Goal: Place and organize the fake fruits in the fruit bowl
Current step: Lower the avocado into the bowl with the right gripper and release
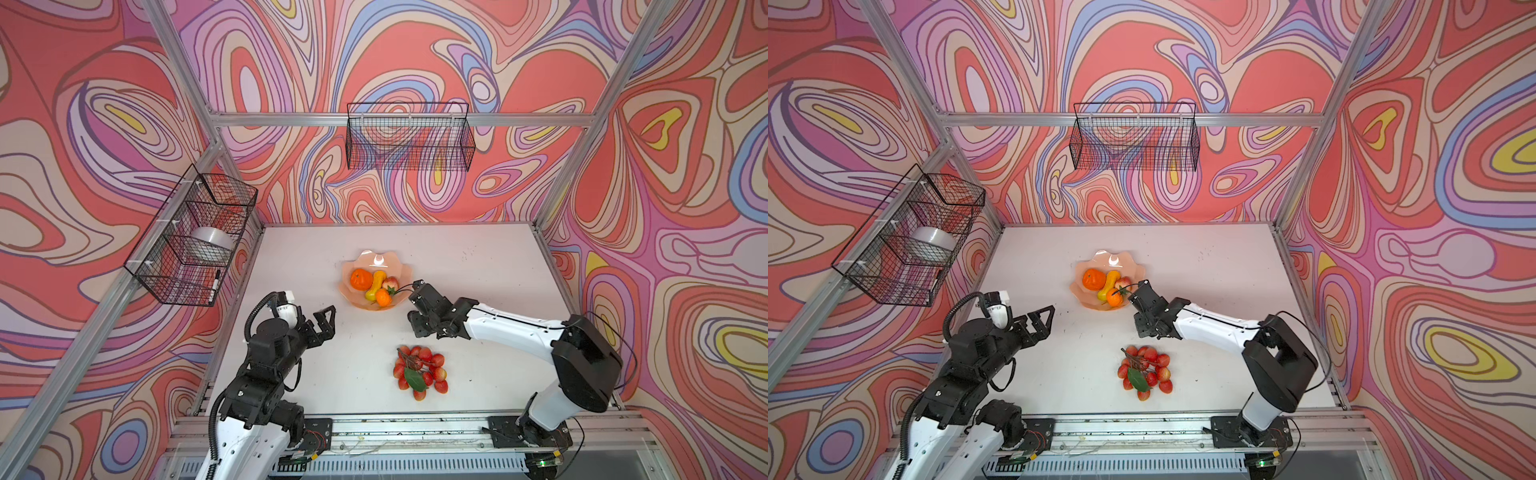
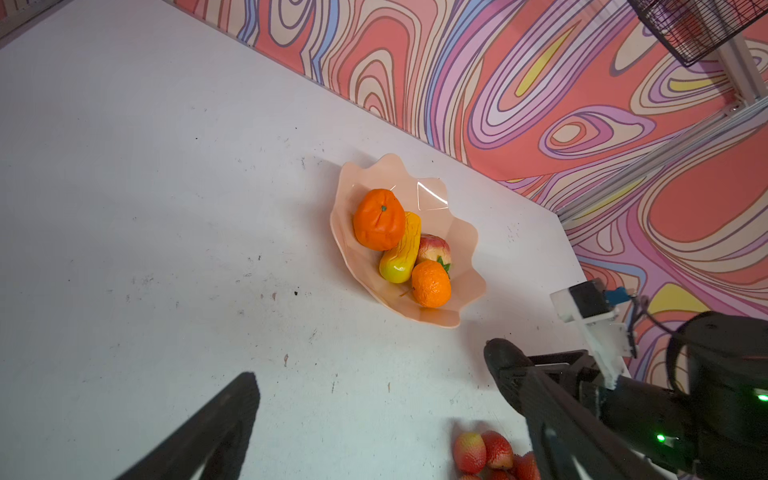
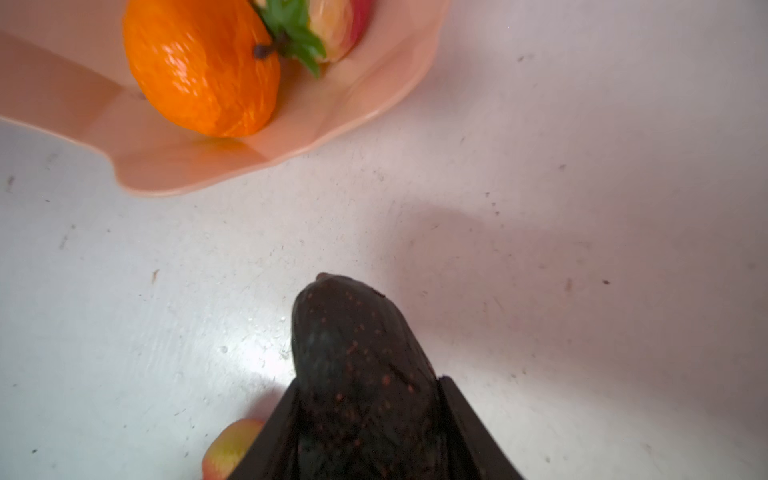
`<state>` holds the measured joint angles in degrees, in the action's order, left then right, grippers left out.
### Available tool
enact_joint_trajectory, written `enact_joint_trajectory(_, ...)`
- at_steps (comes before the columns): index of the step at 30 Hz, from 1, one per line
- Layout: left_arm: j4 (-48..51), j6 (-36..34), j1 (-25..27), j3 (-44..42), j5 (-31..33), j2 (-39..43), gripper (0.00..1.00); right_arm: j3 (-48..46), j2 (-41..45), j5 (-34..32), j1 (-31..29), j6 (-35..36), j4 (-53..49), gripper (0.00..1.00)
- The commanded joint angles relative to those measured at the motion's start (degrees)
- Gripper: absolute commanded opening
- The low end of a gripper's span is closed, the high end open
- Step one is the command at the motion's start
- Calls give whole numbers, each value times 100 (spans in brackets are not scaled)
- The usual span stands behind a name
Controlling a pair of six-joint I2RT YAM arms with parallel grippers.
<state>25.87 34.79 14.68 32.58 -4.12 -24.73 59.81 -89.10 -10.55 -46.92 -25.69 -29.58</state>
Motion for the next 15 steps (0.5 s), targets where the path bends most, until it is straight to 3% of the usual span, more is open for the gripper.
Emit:
enact_joint_trajectory(1,-130,69,1,-117,-245,81,99,386,542,-339,-5,-65,-492,28)
enact_joint_trajectory(5,-190,111,1,-207,-391,73,99,1328,200,-328,-8,75,-772,28)
enact_joint_trajectory(15,-189,123,4,-191,-679,159,99,4445,-2601,-690,209,964,-1430,28)
